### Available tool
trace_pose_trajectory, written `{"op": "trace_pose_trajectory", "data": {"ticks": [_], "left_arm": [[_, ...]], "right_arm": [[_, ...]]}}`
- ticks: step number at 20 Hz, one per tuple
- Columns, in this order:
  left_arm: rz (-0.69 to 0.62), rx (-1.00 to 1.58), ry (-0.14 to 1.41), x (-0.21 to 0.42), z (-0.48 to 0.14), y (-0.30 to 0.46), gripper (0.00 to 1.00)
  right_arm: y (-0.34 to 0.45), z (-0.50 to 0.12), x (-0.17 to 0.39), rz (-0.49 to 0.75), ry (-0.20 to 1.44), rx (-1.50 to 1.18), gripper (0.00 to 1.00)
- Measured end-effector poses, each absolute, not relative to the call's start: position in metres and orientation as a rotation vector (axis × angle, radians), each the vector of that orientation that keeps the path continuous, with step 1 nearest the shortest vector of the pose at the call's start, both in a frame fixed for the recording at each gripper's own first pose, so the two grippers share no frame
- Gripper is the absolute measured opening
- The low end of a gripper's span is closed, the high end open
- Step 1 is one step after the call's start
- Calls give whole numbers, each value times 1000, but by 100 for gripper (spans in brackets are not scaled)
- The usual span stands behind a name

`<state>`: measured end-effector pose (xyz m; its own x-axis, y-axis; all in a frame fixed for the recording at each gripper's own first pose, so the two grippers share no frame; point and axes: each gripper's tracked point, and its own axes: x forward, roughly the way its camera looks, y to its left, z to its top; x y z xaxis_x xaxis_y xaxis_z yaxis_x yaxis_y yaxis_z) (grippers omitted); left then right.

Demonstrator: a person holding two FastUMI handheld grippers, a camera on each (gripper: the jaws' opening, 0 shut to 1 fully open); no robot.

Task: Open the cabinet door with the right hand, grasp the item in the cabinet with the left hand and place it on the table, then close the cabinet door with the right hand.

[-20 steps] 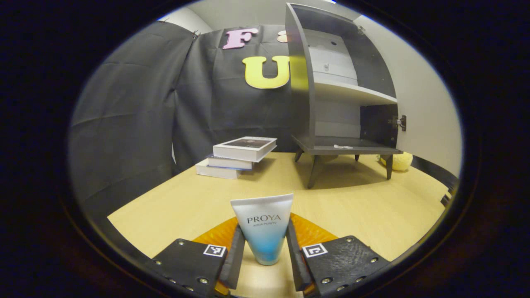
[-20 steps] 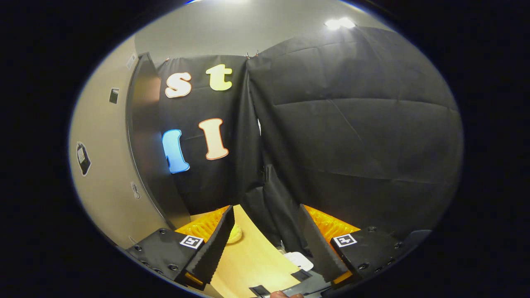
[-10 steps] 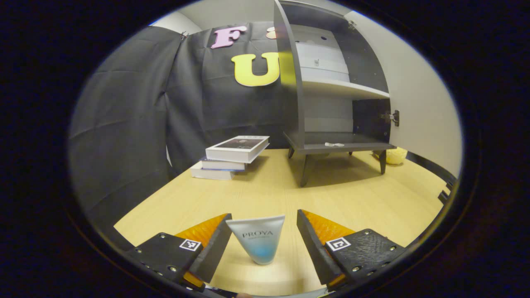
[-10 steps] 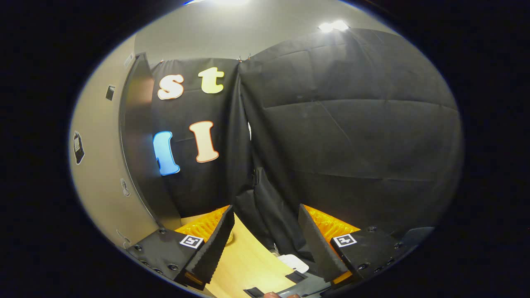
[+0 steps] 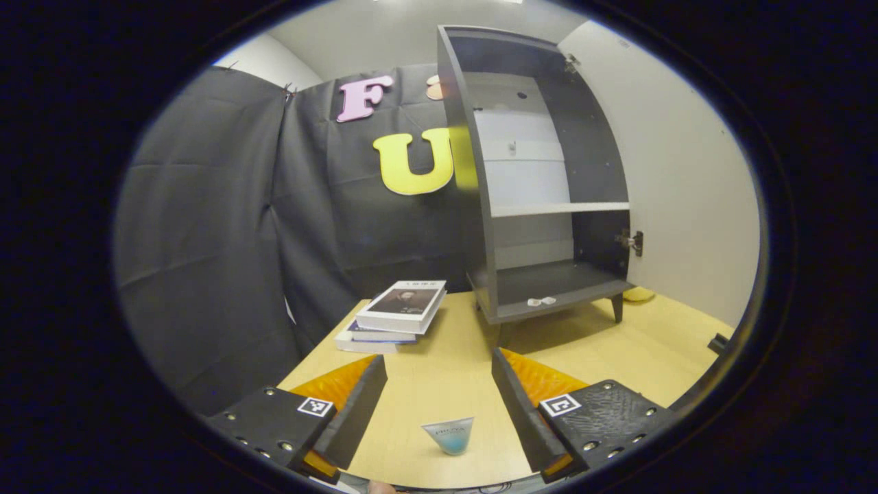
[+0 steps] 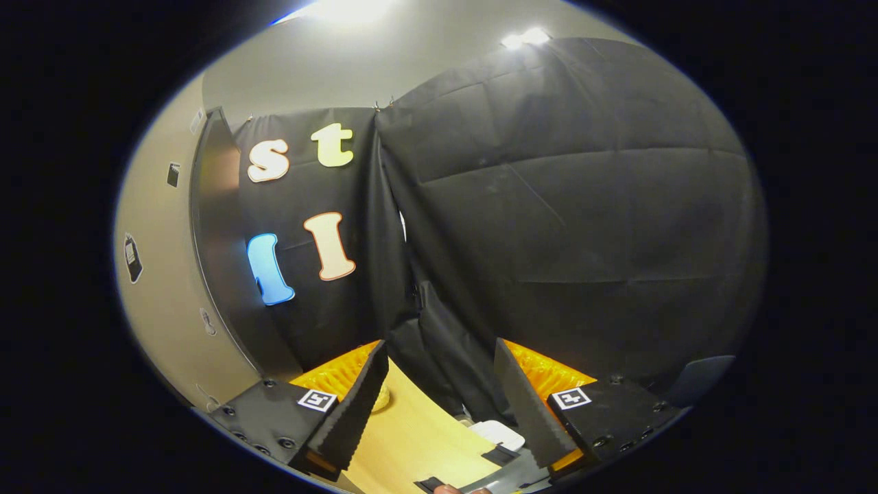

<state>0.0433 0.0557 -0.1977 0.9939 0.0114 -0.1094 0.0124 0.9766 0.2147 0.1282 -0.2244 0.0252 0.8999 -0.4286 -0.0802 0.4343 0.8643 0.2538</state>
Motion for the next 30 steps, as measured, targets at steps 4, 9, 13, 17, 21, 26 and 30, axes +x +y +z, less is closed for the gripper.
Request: {"op": "trace_pose_trajectory", "data": {"ticks": [4,9,13,17,21,26,30], "left_arm": [[41,157,121,14,-168,31,92],[28,25,99,-9,-118,-16,92],[50,16,25,-20,-58,-22,91],[59,-22,19,-26,-21,-25,92],[97,-11,61,-29,-3,-24,92],[127,-15,6,-33,32,-30,93],[141,-94,19,-29,49,-35,92]], "right_arm": [[-234,19,139,-472,-1,257,98],[-230,7,147,-439,10,216,98],[-213,8,158,-376,1,222,98],[-199,15,159,-317,-2,219,98],[-177,30,161,-234,-8,179,98],[-139,46,151,-89,-15,132,100],[-111,57,133,16,-9,131,98]]}}
